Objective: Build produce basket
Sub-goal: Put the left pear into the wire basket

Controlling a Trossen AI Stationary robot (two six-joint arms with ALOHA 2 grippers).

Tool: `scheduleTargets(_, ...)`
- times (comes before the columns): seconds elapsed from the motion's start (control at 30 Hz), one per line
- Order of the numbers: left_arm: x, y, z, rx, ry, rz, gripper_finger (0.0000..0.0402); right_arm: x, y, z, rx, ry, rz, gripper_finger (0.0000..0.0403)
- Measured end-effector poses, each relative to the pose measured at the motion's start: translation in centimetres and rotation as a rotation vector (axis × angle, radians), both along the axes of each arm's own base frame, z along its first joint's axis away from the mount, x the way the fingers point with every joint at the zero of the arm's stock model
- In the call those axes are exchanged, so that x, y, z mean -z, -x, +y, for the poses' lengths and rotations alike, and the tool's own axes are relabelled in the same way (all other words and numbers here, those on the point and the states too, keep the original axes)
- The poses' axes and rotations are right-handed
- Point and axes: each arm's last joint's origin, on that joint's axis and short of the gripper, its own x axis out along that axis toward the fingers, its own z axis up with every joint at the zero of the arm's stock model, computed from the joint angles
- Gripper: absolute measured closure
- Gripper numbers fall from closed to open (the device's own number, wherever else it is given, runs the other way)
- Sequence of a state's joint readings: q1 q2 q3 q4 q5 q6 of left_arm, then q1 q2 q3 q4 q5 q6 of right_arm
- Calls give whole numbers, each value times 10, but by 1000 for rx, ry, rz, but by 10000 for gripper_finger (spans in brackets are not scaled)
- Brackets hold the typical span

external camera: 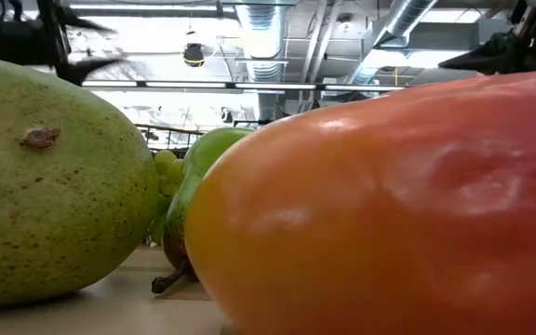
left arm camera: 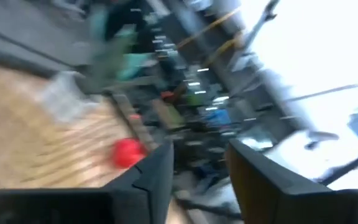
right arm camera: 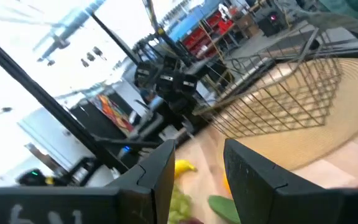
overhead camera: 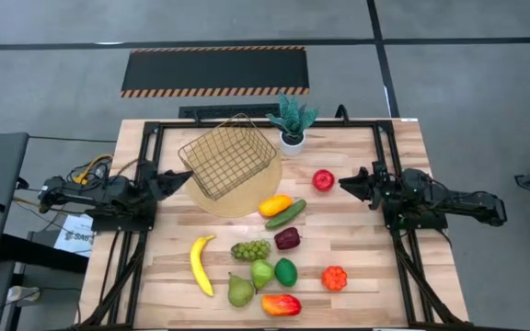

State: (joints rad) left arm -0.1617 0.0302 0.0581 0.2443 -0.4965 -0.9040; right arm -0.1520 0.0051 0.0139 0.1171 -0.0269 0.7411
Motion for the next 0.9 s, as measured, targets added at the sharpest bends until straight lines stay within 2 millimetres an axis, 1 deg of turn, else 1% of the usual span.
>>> scheduleTargets(0.1, -19, 2, -1, 38, -28, -127, 211, -2, 0, 0, -3, -17, -15, 242)
scheduleTargets(0.17, -34, 2, -3, 55, -66, -182, 187, -3, 0, 0, -3, -15, -29, 242)
scheduleTargets(0.27, -59, -3, -6, 78, -124, -194, 155, -3, 1, 0, 4, -15, -31, 242)
scheduleTargets(0.33, -77, -12, -10, 109, -160, -169, 139, -3, 1, 0, 7, -11, -29, 240)
scheduleTargets(0.43, -103, -34, -18, 178, -225, -106, 119, -3, 0, 0, 9, -12, -20, 227)
scheduleTargets(0.53, -127, -64, -30, 287, -280, -15, 105, -1, 0, 0, 9, -12, -6, 207)
scheduleTargets(0.63, -140, -100, -43, 376, -328, 142, 96, 1, 0, 0, 9, -14, 15, 184)
scheduleTargets(0.7, -143, -122, -50, 428, -337, 260, 94, 1, 0, 0, 5, -15, 18, 172)
scheduleTargets(0.77, -144, -140, -58, 531, -322, 375, 93, 1, 0, 0, -2, -15, 25, 164)
scheduleTargets(0.83, -141, -154, -70, 679, -275, 513, 93, 2, 0, 1, -6, -15, 30, 161)
scheduleTargets(0.9, -132, -165, -85, 811, -217, 655, 93, 2, 0, 1, -9, -16, 35, 161)
